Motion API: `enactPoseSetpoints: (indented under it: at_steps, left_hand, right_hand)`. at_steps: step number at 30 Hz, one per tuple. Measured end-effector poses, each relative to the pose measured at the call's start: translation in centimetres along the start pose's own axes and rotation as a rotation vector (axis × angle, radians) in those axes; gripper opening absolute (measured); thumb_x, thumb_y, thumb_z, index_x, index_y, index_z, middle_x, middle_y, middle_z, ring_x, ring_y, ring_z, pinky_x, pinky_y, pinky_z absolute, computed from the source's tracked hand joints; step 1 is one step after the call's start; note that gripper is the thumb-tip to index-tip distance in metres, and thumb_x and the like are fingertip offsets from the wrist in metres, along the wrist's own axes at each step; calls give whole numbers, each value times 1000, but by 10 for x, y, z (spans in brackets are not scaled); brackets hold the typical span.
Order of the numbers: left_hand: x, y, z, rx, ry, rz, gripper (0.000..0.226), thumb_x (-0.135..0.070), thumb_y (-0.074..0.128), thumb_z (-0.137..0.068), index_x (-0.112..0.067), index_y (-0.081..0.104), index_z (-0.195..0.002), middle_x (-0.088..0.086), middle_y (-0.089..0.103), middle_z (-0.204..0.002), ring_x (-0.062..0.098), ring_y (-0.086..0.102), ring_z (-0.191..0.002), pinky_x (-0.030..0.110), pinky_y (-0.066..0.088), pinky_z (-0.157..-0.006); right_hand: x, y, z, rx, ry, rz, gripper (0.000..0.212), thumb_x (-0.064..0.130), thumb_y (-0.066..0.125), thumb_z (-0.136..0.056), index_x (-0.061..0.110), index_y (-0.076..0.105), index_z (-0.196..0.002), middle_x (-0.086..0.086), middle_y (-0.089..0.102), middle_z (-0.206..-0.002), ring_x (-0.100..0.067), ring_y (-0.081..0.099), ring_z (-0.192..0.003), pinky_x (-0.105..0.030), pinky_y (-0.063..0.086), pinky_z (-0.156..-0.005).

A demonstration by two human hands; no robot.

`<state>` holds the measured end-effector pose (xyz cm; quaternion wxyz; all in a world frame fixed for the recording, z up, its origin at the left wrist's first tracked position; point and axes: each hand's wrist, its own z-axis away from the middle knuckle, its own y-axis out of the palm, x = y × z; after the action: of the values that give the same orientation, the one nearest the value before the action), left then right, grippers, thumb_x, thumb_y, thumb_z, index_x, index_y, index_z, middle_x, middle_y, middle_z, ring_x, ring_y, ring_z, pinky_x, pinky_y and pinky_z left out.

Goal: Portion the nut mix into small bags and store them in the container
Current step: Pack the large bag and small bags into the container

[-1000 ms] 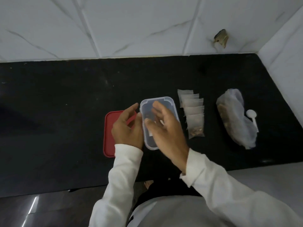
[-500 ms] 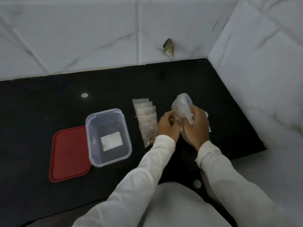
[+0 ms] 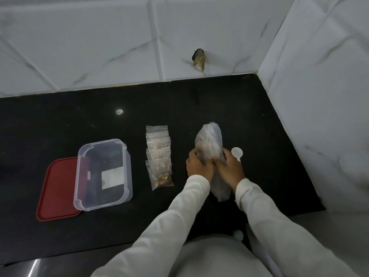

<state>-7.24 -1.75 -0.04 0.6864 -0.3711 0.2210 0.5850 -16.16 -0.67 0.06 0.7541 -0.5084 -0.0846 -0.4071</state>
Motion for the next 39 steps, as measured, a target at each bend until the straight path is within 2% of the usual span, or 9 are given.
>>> enactPoseSetpoints:
  at_steps: [5, 11, 15, 19, 24, 26, 32, 37, 39]
  left_hand:
    - [0, -2, -7, -13, -62, 60, 59, -20, 66, -88, -26, 41, -142, 0, 54, -134, 22, 54, -122, 37, 45, -100]
    - [2, -7, -12, 52, -98, 94, 44, -17, 66, -89, -22, 56, -131, 1, 63, -124, 21, 61, -111, 32, 51, -88]
    - [0, -11, -7, 110, -30, 115, 35, -17, 63, -91, -22, 61, -126, -3, 65, -112, 17, 61, -105, 28, 49, -83]
    - [-10, -24, 4, 145, 52, 172, 35, -19, 65, -91, -23, 60, -126, -5, 64, -111, 13, 60, -103, 27, 49, -89]
    - [-30, -74, 16, 220, 185, 248, 41, -29, 76, -82, -26, 62, -120, 0, 67, -116, 15, 64, -106, 34, 54, -92]
    - [-36, -105, 17, 228, 209, 275, 51, -37, 81, -74, -28, 63, -121, 0, 69, -116, 18, 66, -105, 40, 56, -92]
    - [-42, -212, 8, 46, 341, 201, 47, -26, 78, -81, -17, 63, -125, 4, 70, -116, 18, 67, -105, 37, 55, -92]
    - [-23, -285, -3, -80, 365, 195, 46, -25, 77, -83, -16, 63, -125, 3, 69, -116, 18, 66, -105, 35, 56, -91]
    - [-13, -304, -8, -126, 369, 171, 43, -25, 76, -84, -18, 63, -124, 2, 69, -116, 19, 65, -107, 37, 55, -92]
  right_hand:
    - [-12, -8, -10, 71, 102, -360, 17, 35, 65, -88, 32, 60, -104, 9, 66, -92, -9, 63, -83, -24, 47, -67]
    - [-19, -5, -9, 62, 75, -529, 32, 24, 71, -85, 13, 64, -114, -7, 69, -108, -26, 66, -101, -44, 53, -92]
    - [-7, -17, -1, 41, 112, -586, 19, 24, 67, -86, 21, 62, -105, -3, 68, -101, -23, 65, -92, -42, 52, -87]
    - [11, -31, 11, 28, 157, -607, 30, 30, 66, -87, 28, 56, -115, 6, 59, -101, -15, 57, -95, -38, 47, -86]
    - [55, -38, 44, -6, 39, -699, 26, 29, 67, -87, 28, 60, -111, 8, 64, -100, -9, 61, -89, -25, 44, -65]
    - [80, -33, 57, 11, -8, -749, 25, 28, 68, -87, 27, 63, -111, 8, 67, -101, -9, 63, -91, -27, 49, -69]
    - [166, 29, 71, 96, -57, -792, 33, 37, 70, -83, 31, 64, -115, 6, 67, -108, -14, 64, -99, -42, 52, -90]
    - [224, 90, 78, 130, -111, -763, 36, 39, 67, -86, 31, 57, -119, 11, 60, -107, -6, 56, -92, -26, 46, -72]
    - [238, 112, 82, 124, -127, -725, 34, 38, 65, -88, 31, 55, -120, 9, 59, -111, -8, 56, -93, -29, 49, -78]
